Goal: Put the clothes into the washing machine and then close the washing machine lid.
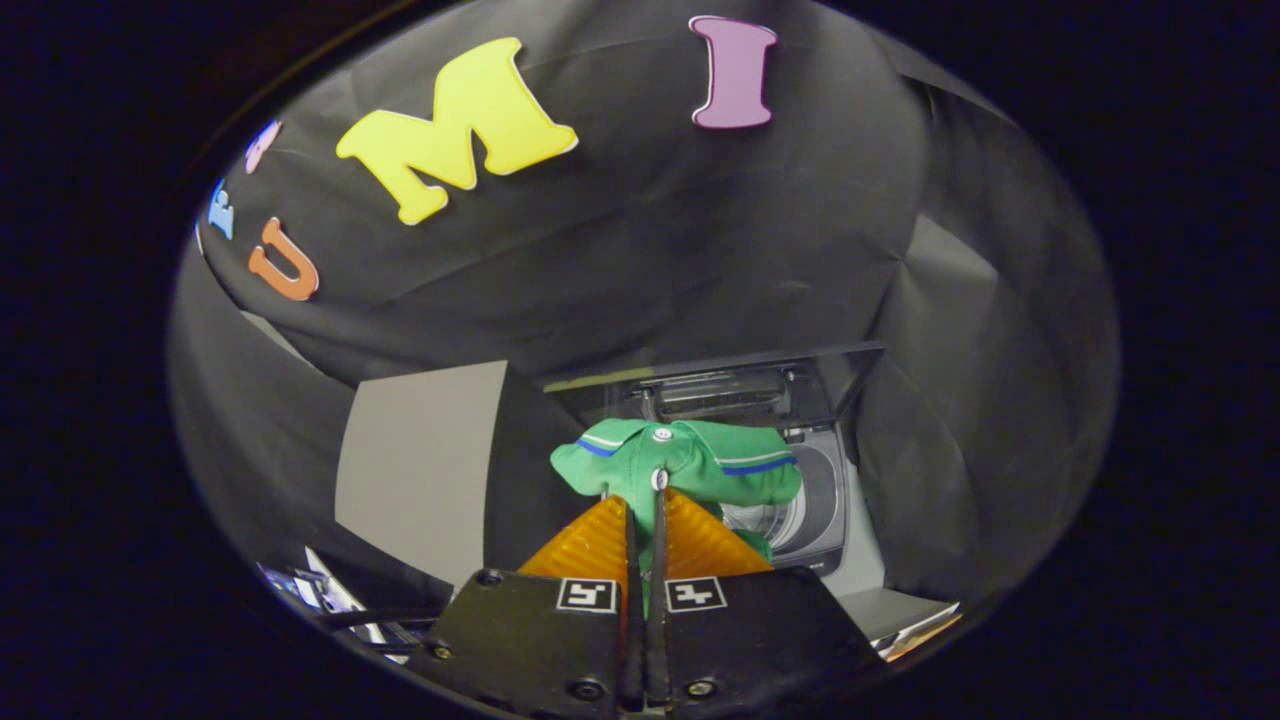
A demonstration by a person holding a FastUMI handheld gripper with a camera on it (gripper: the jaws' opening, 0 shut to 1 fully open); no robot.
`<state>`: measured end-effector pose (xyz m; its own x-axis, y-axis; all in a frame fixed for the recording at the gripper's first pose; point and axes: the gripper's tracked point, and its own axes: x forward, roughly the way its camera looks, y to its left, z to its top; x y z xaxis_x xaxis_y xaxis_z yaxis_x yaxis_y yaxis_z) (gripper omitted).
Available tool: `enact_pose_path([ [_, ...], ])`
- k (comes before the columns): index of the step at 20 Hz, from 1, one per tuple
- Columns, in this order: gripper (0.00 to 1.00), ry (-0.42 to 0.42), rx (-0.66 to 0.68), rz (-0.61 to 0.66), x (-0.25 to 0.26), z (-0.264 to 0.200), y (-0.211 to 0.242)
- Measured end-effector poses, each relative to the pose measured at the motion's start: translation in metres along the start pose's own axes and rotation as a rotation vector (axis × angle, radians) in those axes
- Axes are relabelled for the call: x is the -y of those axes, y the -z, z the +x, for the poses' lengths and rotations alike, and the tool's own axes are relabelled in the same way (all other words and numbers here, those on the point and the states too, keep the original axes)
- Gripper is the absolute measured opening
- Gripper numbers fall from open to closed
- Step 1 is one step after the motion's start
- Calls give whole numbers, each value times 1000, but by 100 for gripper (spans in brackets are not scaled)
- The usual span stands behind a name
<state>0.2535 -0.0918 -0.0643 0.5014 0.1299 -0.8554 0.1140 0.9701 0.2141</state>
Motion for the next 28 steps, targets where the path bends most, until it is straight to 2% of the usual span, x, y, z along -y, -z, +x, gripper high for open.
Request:
enact_pose_path([
  [8, 5, -25, -57, 6, 40, 75, 30],
  [15, 5, -1, -107, -27, 76, 148, 68],
  [21, 6, 3, -77, -60, 91, 201, 86],
  [28, 9, 6, -110, 2, 106, 255, 117],
])
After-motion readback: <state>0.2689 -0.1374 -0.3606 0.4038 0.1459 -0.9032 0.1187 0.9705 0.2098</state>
